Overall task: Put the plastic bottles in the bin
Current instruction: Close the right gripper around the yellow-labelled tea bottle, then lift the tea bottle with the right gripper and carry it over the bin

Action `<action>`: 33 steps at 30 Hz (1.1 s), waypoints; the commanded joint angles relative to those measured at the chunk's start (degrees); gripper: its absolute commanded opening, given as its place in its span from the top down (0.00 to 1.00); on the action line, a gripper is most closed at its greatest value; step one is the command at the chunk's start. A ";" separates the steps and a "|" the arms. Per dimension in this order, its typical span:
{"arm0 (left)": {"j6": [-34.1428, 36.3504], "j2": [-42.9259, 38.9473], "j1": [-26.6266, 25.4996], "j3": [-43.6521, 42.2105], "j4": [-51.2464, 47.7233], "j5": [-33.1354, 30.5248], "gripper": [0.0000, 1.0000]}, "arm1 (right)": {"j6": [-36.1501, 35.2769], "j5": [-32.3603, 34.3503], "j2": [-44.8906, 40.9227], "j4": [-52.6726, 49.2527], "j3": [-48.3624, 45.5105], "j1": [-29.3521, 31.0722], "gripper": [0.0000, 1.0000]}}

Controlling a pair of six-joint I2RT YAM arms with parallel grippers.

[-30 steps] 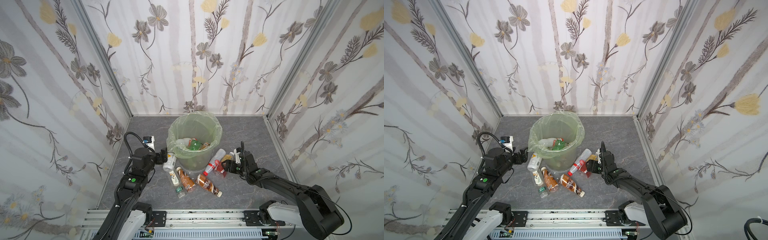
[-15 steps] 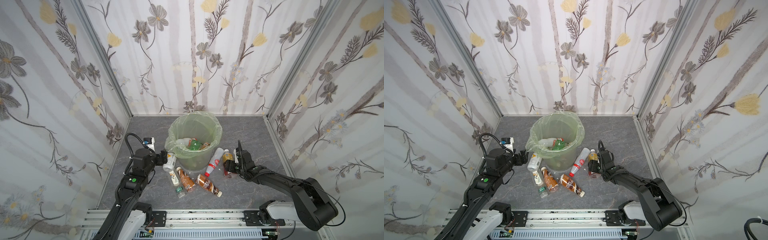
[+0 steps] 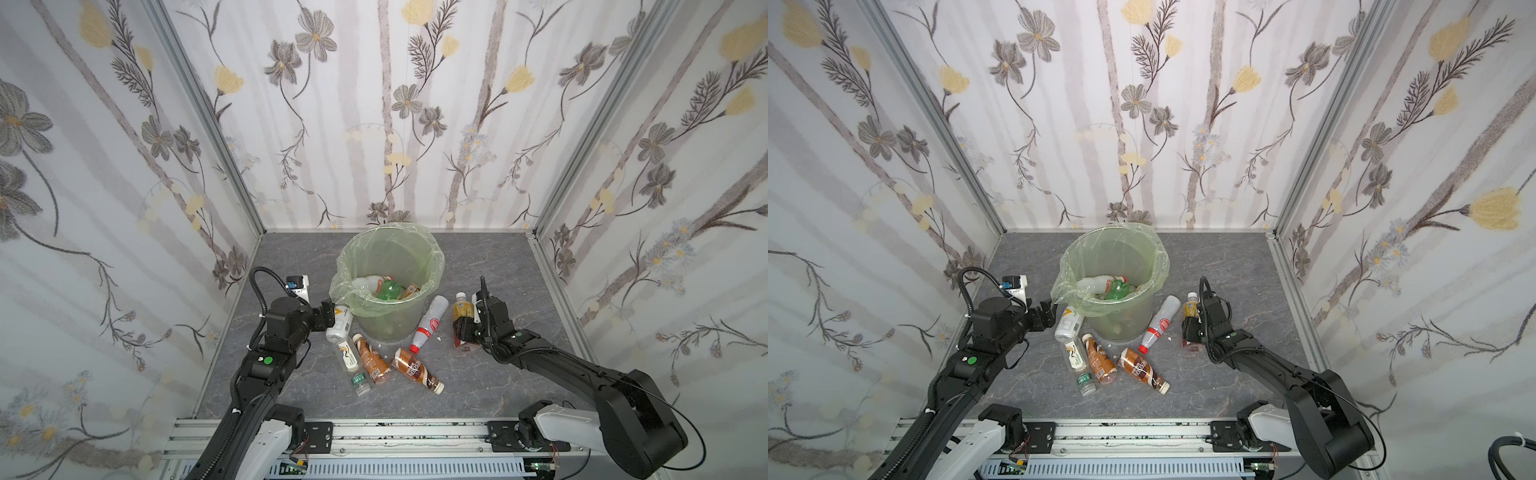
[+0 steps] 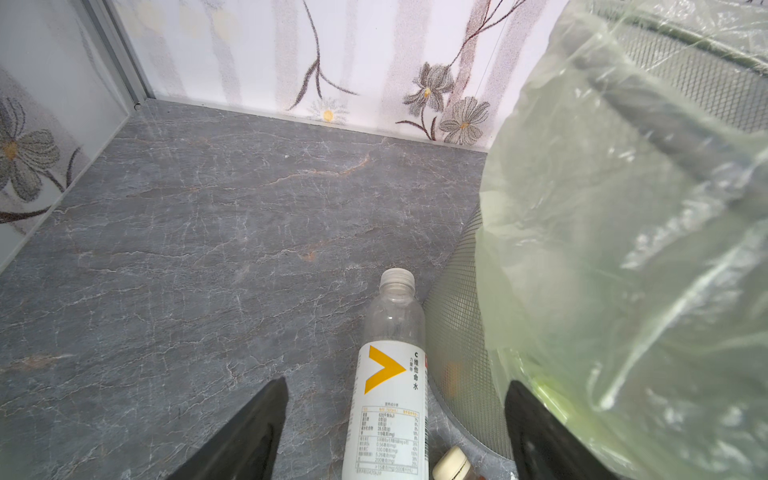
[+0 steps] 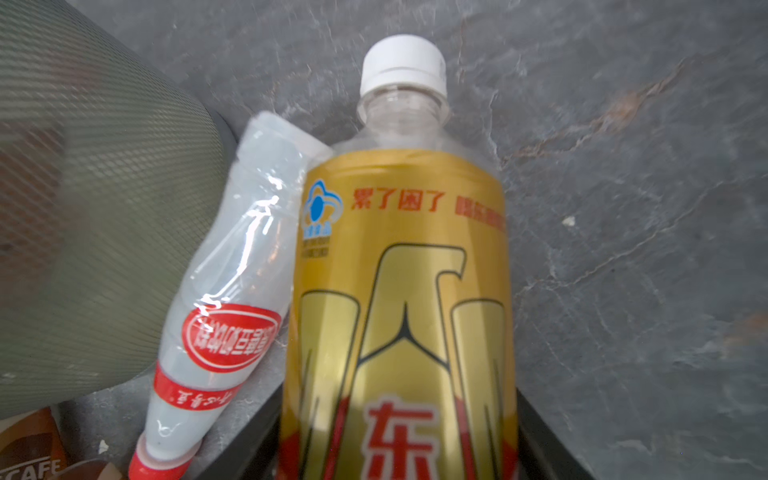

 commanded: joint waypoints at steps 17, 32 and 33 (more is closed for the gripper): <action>-1.28 0.22 1.13 0.03 -0.68 0.10 0.16 | -10.27 -2.34 -5.43 -4.72 32.89 2.19 0.44; -1.56 -0.23 1.31 -0.03 -0.60 1.11 0.16 | -11.41 -14.67 11.23 1.40 50.50 13.24 0.44; -1.59 -0.27 1.31 -0.03 -0.58 1.15 0.16 | -11.46 -14.74 12.33 1.69 51.00 13.73 0.44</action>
